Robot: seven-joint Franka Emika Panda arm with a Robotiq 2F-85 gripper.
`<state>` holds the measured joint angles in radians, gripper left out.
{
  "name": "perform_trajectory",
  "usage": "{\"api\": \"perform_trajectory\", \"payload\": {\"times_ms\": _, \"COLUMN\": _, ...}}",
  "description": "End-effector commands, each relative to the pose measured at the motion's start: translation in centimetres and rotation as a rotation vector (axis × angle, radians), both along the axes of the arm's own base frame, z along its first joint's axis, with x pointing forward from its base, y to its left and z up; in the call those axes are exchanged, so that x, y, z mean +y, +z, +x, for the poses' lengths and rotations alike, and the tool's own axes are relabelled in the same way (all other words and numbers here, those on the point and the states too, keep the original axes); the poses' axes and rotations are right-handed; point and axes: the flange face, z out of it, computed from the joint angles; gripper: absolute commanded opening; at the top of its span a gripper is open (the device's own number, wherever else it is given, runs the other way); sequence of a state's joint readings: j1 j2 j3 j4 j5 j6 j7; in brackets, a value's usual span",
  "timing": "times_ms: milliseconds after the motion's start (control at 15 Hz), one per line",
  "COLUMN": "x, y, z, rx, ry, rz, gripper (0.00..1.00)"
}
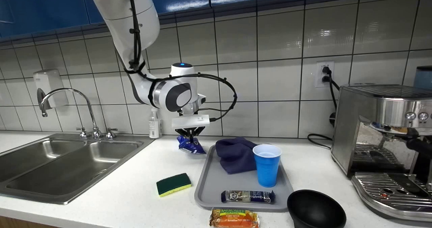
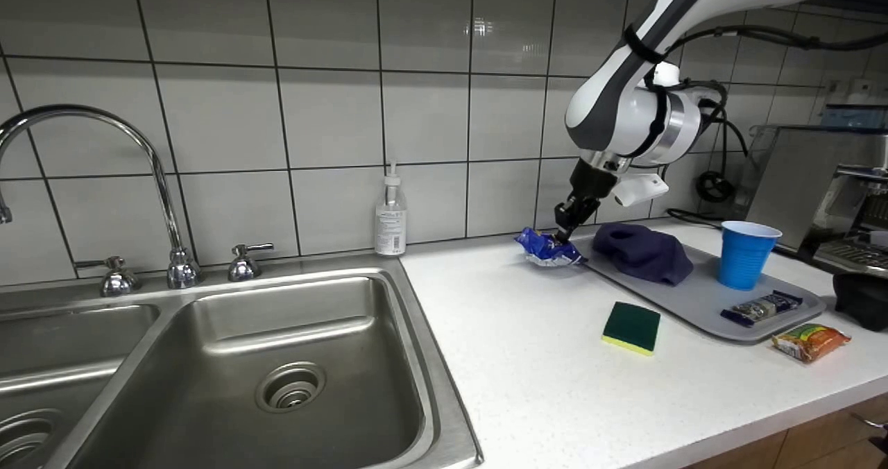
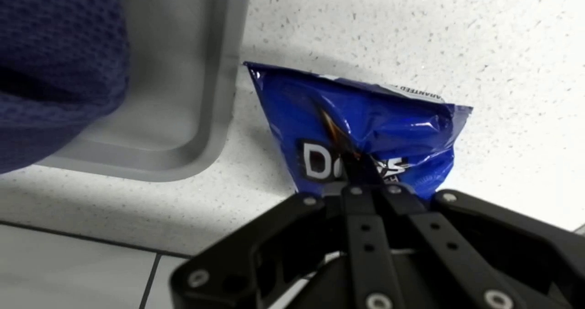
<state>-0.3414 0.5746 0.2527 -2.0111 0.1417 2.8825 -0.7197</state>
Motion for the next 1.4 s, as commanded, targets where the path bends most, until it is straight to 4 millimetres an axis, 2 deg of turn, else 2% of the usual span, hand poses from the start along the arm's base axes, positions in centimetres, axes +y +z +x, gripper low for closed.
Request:
{"api": "perform_trajectory", "payload": {"times_ms": 0, "x": -0.9, "y": 1.9, "z": -1.3, "rx": -0.029, "ry": 0.037, "rz": -0.009, "gripper": 0.0}}
{"api": "perform_trajectory", "payload": {"times_ms": 533, "x": -3.1, "y": 3.2, "z": -4.1, "rx": -0.026, "ry": 0.101, "rz": -0.044, "gripper": 0.0}}
{"api": "perform_trajectory", "payload": {"times_ms": 1333, "x": -4.5, "y": 5.2, "z": -10.8, "rx": -0.01, "ry": 0.045, "rz": -0.04, "gripper": 0.0}}
